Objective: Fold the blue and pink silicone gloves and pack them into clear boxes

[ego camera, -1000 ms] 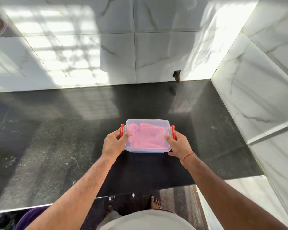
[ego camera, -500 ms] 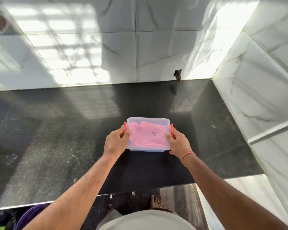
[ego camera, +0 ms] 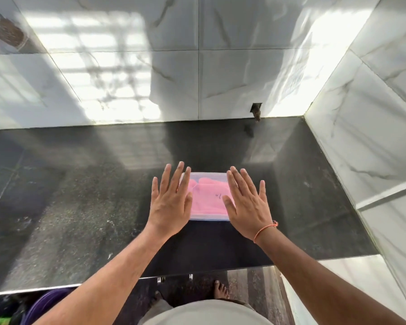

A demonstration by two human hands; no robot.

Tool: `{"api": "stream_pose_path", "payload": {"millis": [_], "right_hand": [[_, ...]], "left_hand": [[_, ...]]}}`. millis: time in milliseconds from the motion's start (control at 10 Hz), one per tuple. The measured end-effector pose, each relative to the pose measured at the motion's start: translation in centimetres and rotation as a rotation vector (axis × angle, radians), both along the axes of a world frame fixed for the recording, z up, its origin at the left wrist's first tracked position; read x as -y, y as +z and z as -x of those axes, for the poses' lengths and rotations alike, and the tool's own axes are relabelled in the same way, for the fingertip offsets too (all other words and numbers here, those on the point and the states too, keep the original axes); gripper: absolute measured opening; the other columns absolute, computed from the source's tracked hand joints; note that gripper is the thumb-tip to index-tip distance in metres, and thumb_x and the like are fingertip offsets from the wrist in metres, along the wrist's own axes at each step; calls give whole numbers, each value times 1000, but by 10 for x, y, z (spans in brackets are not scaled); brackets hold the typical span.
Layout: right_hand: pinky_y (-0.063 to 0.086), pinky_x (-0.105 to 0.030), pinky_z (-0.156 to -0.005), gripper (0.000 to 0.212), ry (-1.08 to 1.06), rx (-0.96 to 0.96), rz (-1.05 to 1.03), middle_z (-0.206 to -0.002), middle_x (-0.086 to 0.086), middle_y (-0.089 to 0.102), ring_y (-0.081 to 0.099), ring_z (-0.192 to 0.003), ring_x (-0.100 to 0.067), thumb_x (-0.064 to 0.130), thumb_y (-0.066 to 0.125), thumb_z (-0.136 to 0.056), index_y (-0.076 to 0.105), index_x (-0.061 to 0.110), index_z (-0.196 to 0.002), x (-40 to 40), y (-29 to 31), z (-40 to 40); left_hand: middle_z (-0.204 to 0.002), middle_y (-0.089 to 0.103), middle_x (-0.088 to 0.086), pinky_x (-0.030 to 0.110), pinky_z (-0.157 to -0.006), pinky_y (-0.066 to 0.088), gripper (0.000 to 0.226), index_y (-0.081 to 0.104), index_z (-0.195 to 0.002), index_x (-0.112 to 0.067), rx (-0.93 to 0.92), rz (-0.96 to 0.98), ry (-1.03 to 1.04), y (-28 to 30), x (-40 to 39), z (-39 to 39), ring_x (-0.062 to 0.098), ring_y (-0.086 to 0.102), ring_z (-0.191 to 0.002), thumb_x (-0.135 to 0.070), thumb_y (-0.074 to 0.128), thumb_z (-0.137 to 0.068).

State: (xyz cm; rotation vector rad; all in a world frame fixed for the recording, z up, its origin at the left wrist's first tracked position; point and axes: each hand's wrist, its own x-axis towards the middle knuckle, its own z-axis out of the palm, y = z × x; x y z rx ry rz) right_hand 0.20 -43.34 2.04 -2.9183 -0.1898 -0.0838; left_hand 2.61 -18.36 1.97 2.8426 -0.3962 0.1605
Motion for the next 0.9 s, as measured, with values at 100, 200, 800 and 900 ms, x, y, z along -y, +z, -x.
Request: {"api": "stream_pose_path", "payload": {"millis": [100,200,800,900], "right_hand": [[5,-64,-132,68,59,-75,41,-181,11,-5,-6,-167,-17,54,18,-112,4,27,-173,-7,-6,-5],[16,-64,-131,68,82,-125,73,-181,8,0,1,-168,-22,54,16,-111,15,22,-172,-12,-9,-9],[9,-60,-133,70,133,-173,80,-180,12,-5,-3,-167,-20,56,9,-110,4,24,-173,-60,0,-51],[2,-60,-133,72,162,-184,92,-179,14,-15,-12,-167,-17,59,5,-108,-5,26,-172,-60,-3,-46]], "left_hand": [[-185,2,-7,61,-135,8,73,12,-176,-26,6,-125,-125,-2,10,-5,24,0,-171,-40,33,-108],[-185,-3,-10,62,-135,14,72,13,-176,-26,-96,-167,-134,-9,5,-8,23,-1,-171,-46,25,-108],[-184,12,-4,63,-134,19,69,29,-173,-27,-141,-155,-6,-3,-38,-29,30,9,-171,-44,22,-107],[-184,-4,-10,64,-133,16,74,19,-175,-29,-146,-174,-27,-10,-38,-23,27,-1,-171,-52,15,-105]]}}
